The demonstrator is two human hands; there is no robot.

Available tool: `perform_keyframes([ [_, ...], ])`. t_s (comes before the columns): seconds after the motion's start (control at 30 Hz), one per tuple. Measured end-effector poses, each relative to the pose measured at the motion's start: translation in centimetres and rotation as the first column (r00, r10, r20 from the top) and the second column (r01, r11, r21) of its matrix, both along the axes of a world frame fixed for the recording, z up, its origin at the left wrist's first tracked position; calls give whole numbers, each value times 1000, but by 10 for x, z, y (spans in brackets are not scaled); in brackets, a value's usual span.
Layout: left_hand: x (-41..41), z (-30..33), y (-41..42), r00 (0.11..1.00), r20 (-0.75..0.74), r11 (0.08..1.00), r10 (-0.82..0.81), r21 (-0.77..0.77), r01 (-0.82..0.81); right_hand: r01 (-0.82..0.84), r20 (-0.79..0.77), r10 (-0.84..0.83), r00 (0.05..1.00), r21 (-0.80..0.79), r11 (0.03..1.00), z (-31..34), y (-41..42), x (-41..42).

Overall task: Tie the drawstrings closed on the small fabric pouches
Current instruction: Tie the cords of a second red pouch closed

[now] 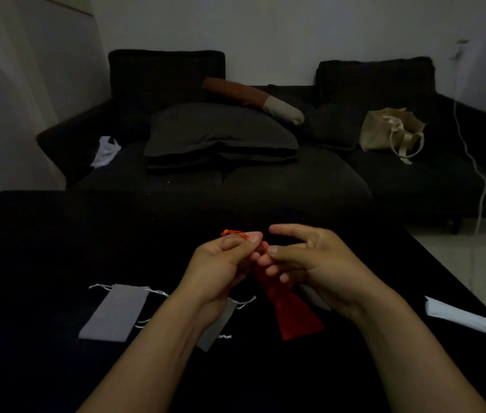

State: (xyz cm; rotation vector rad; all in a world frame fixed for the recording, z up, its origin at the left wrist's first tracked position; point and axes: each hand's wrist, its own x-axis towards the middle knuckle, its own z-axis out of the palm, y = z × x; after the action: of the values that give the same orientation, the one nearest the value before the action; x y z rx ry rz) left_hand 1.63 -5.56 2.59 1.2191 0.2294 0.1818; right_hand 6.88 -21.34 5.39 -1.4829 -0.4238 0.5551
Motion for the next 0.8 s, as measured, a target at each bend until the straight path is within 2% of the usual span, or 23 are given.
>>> perform_keyframes([
  [0.07, -3, 3, 4, 997, 37, 998, -63, -20, 64, -96, 21, 98, 995, -65, 993, 1, -1, -2],
  [0.17, -8, 9, 9, 982, 114, 988, -151, -11, 153, -120, 31, 123, 992, -87, 989, 4, -3, -6],
  [0.23, -12, 14, 13, 970, 127, 974, -208, 119, 194, -108, 45, 115, 992, -136, 985, 5, -5, -6],
  [0.33, -16, 20, 17, 961, 108, 902, -253, 386, 195, -104, 73, 125, 990, -237, 966, 6, -9, -6],
  [0.43, -19, 23, 19, 949, 96, 836, -301, 506, 214, -109, 94, 143, 985, -302, 947, 7, -10, -5],
  [0.63, -24, 34, 16, 920, 63, 731, -386, 629, 263, -127, 151, 184, 971, -328, 936, 10, -12, -4],
  [0.8, -24, 35, 17, 922, 88, 743, -376, 623, 244, -129, 244, 204, 948, -292, 948, 11, -16, -2],
])
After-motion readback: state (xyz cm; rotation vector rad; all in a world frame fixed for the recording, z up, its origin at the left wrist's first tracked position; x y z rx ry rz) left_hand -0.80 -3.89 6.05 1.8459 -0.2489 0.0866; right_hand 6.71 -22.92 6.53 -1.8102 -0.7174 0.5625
